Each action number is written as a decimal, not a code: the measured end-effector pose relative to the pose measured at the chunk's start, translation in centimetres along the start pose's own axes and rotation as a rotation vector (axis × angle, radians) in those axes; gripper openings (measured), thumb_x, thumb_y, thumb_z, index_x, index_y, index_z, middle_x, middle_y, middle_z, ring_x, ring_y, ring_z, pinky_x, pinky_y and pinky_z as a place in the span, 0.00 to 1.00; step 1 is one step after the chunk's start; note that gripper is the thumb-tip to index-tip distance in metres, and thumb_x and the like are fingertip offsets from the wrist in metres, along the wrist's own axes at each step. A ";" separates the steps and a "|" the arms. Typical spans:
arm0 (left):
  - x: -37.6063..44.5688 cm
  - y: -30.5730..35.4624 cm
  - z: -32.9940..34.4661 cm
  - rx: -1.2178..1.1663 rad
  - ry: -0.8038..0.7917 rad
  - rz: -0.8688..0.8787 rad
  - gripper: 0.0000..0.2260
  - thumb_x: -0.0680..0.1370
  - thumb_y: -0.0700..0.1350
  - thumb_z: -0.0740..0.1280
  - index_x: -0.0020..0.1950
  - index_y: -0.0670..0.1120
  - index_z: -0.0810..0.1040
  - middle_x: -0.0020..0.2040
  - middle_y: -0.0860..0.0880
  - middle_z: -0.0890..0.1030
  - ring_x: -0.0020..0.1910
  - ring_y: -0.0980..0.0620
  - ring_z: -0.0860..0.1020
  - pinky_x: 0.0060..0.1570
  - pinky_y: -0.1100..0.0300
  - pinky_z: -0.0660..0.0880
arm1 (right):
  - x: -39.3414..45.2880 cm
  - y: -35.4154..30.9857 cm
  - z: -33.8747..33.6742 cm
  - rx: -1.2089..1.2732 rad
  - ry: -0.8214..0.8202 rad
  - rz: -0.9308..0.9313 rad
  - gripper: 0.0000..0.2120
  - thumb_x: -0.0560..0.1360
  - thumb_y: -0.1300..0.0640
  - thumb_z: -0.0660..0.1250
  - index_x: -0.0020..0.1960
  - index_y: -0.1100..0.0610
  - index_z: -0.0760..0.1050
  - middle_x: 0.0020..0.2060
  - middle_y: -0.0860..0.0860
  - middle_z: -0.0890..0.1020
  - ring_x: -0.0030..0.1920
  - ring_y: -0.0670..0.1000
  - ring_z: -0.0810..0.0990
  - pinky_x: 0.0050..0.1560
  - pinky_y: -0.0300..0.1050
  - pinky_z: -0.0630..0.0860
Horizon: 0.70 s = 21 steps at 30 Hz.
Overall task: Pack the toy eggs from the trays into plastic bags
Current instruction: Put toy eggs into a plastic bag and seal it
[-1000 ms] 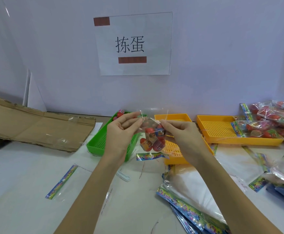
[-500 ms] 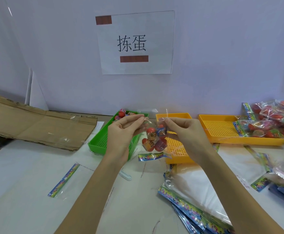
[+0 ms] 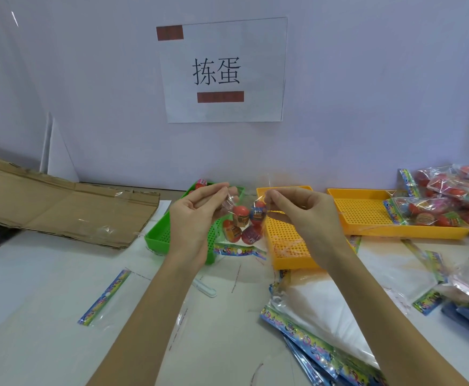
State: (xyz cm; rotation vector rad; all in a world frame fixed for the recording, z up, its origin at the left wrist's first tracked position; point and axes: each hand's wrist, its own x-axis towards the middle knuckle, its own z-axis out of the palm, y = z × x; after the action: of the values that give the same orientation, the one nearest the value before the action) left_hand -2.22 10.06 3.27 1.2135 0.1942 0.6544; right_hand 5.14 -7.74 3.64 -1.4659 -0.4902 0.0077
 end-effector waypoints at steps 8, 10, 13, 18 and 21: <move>0.0 -0.1 0.2 -0.003 0.052 -0.012 0.07 0.78 0.36 0.73 0.55 0.40 0.86 0.48 0.44 0.89 0.47 0.53 0.87 0.44 0.64 0.81 | 0.0 0.4 0.5 -0.105 0.059 0.007 0.05 0.75 0.57 0.77 0.49 0.57 0.85 0.42 0.48 0.88 0.46 0.46 0.87 0.46 0.38 0.83; 0.0 -0.2 0.2 0.004 0.034 -0.007 0.07 0.79 0.36 0.73 0.56 0.40 0.86 0.48 0.44 0.89 0.48 0.52 0.86 0.45 0.64 0.81 | -0.1 0.4 0.4 -0.012 0.061 0.063 0.07 0.75 0.57 0.77 0.52 0.56 0.84 0.44 0.50 0.88 0.48 0.46 0.87 0.46 0.38 0.83; -0.1 -0.3 0.2 0.033 0.006 0.009 0.07 0.79 0.37 0.72 0.56 0.40 0.86 0.49 0.44 0.88 0.50 0.51 0.86 0.48 0.62 0.82 | -0.1 0.2 0.2 0.077 0.035 0.125 0.07 0.75 0.58 0.76 0.53 0.56 0.85 0.44 0.51 0.88 0.47 0.47 0.87 0.45 0.38 0.82; 0.2 -0.3 -0.1 0.063 -0.016 0.034 0.08 0.79 0.35 0.72 0.57 0.36 0.85 0.49 0.41 0.88 0.48 0.46 0.88 0.49 0.59 0.84 | 0.3 0.2 -0.4 0.001 0.062 0.093 0.05 0.77 0.60 0.75 0.52 0.57 0.86 0.41 0.51 0.88 0.45 0.47 0.87 0.45 0.38 0.82; 0.2 -0.5 -0.1 0.094 -0.029 0.041 0.08 0.79 0.34 0.72 0.57 0.36 0.85 0.49 0.41 0.88 0.48 0.45 0.88 0.50 0.58 0.84 | 0.4 0.4 -0.5 -0.149 0.105 0.018 0.05 0.78 0.60 0.74 0.53 0.53 0.86 0.38 0.50 0.86 0.40 0.43 0.85 0.43 0.35 0.81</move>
State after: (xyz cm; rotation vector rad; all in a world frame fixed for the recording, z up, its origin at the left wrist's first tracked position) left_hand -1.98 10.16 2.83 1.3197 0.1776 0.6688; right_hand 5.78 -8.08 3.41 -1.6074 -0.3988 -0.0925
